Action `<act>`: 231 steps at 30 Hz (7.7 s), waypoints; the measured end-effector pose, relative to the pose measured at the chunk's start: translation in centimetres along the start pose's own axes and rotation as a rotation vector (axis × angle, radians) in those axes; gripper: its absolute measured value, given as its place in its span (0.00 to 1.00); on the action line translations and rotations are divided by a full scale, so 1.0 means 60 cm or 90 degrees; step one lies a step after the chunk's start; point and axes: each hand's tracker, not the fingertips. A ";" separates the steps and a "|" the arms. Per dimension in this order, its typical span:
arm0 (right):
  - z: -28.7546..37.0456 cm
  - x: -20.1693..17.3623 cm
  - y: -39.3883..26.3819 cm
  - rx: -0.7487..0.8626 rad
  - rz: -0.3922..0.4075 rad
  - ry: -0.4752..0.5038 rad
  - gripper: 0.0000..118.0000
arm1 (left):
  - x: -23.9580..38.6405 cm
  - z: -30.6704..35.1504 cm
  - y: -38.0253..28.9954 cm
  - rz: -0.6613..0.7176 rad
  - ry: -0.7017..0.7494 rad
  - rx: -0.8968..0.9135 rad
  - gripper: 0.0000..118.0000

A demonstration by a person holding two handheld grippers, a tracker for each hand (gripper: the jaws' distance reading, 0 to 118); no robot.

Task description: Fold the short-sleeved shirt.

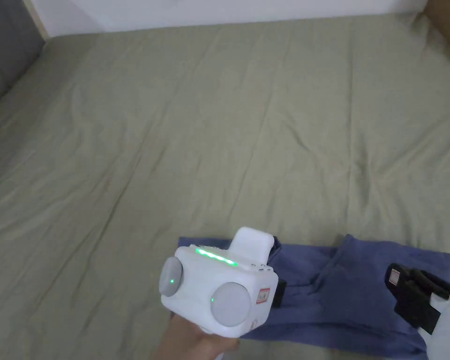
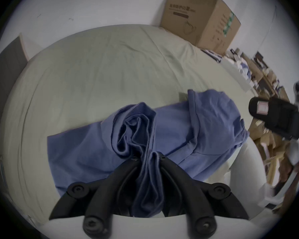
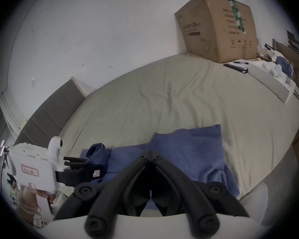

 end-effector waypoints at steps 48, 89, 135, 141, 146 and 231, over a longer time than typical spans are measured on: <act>0.007 -0.057 0.015 -0.025 0.037 0.047 0.00 | -0.282 0.130 -0.121 0.451 -0.293 0.110 0.87; -0.003 -0.115 0.018 -0.041 0.089 0.045 0.00 | -0.497 0.278 -0.197 0.461 -0.101 0.089 0.09; 0.004 -0.010 -0.021 -0.090 0.012 0.016 0.00 | -0.126 0.030 -0.024 0.264 -0.235 -0.007 0.05; 0.007 0.000 -0.023 -0.099 0.014 0.006 0.00 | -0.050 -0.021 -0.030 0.167 -0.225 -0.057 0.05; 0.004 0.004 -0.024 -0.108 0.011 0.001 0.00 | -0.027 -0.018 -0.059 0.154 -0.279 -0.092 0.05; -0.088 -0.265 0.014 -0.111 0.215 0.045 0.00 | -0.491 0.340 -0.095 0.216 0.304 0.222 0.02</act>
